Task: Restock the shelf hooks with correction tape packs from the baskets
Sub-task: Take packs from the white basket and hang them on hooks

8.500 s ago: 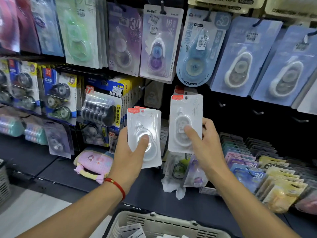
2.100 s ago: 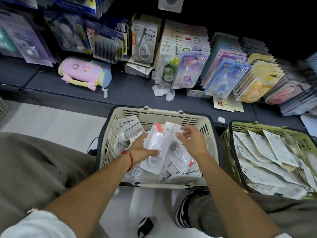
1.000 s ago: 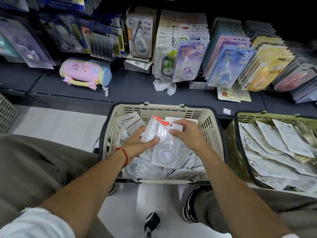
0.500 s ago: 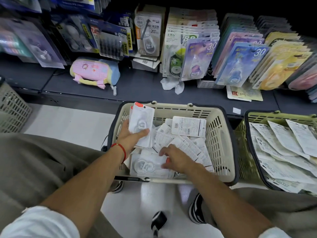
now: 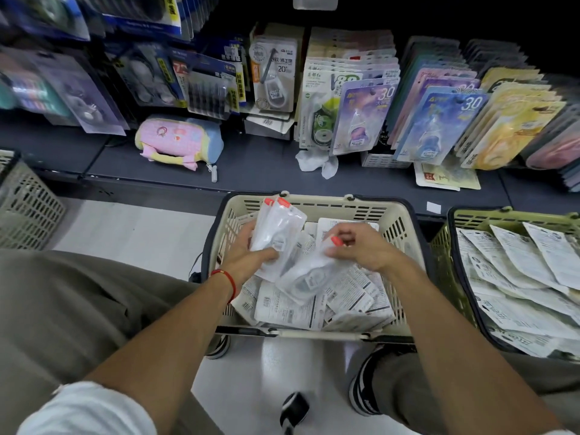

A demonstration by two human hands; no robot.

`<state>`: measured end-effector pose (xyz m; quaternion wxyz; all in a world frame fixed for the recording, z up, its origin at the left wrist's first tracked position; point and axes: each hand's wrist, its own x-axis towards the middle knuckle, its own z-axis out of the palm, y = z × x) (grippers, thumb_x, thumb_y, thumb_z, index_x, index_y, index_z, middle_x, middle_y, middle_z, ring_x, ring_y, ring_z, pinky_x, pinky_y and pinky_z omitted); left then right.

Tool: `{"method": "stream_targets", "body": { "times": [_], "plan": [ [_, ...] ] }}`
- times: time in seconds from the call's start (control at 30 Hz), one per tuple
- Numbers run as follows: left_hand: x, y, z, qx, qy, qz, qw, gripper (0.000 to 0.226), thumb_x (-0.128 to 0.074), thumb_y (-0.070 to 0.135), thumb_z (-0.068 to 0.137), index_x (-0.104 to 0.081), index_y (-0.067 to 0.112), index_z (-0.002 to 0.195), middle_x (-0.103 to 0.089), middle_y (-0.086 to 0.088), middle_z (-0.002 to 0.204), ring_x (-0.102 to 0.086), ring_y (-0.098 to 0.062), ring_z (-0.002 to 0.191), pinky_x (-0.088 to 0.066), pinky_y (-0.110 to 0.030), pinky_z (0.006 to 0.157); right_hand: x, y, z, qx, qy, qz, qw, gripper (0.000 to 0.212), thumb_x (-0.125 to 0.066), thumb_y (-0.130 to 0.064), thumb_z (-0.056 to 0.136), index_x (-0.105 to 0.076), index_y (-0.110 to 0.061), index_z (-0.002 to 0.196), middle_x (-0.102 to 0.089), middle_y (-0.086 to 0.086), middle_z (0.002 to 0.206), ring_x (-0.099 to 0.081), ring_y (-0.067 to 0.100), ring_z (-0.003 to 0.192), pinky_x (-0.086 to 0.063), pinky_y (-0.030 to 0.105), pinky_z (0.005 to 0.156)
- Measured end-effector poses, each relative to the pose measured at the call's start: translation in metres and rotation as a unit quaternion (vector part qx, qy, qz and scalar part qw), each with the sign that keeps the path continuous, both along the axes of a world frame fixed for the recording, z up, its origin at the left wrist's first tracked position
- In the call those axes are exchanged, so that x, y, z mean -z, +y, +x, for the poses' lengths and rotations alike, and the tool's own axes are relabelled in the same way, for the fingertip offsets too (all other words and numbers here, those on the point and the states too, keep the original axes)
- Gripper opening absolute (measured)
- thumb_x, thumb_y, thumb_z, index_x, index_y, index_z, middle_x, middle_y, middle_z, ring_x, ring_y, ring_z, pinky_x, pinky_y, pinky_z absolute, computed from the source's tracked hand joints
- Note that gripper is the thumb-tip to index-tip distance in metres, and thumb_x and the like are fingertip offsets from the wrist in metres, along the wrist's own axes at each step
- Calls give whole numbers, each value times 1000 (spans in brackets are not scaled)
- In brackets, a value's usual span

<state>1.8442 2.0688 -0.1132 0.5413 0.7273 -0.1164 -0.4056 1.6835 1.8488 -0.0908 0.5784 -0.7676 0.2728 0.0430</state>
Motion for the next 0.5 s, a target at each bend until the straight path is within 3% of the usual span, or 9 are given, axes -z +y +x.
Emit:
{"method": "stream_targets", "body": {
  "times": [0.1, 0.2, 0.27, 0.37, 0.43, 0.5],
  "plan": [
    [-2, -5, -11, 55, 129, -20, 990, 67, -78, 9, 85, -55, 45, 136, -71, -1, 127, -70, -33, 116, -62, -47, 79, -12, 4, 10, 73, -75, -9, 994, 22, -85, -9, 86, -75, -28, 92, -77, -16, 83, -67, -1, 79, -54, 20, 75],
    [-1, -6, -17, 92, 257, -51, 961, 61, -80, 41, 85, -55, 44, 141, -71, -2, 135, -71, -34, 119, -62, -56, 84, -10, 14, 23, 100, -87, -98, 986, 23, -90, -18, 83, -75, -34, 92, -72, -21, 83, -61, -14, 77, -46, 5, 74],
    [0, -6, -19, 109, 236, -43, 965, 72, -84, 46, 83, -49, 43, 146, -70, -2, 136, -71, -31, 120, -62, -54, 86, -6, 22, 29, 95, -83, -140, 982, 22, -89, -25, 84, -78, -29, 102, -70, -20, 88, -58, -17, 77, -41, 3, 70],
    [4, -4, -19, 111, 187, -28, 976, 84, -92, 21, 77, -49, 37, 147, -72, -3, 132, -73, -27, 116, -63, -45, 84, 1, 38, 38, 79, -101, -192, 973, 29, -86, -31, 86, -77, -23, 112, -70, -13, 102, -61, -5, 89, -43, 13, 78],
    [5, 1, -13, 75, 191, -25, 978, 76, -89, 11, 80, -52, 31, 143, -71, -9, 132, -71, -33, 117, -63, -50, 85, 7, 45, 40, 114, -115, -224, 961, 26, -77, -33, 94, -71, -21, 116, -64, -9, 111, -58, 6, 96, -48, 23, 84],
    [5, 8, -5, 8, 187, -23, 982, 62, -84, 10, 84, -57, 31, 135, -71, -11, 130, -70, -35, 114, -63, -54, 79, 21, 42, 30, 157, -69, -230, 958, 16, -61, -32, 104, -65, -18, 110, -65, -3, 109, -60, 14, 94, -53, 34, 87]
  ]
}}
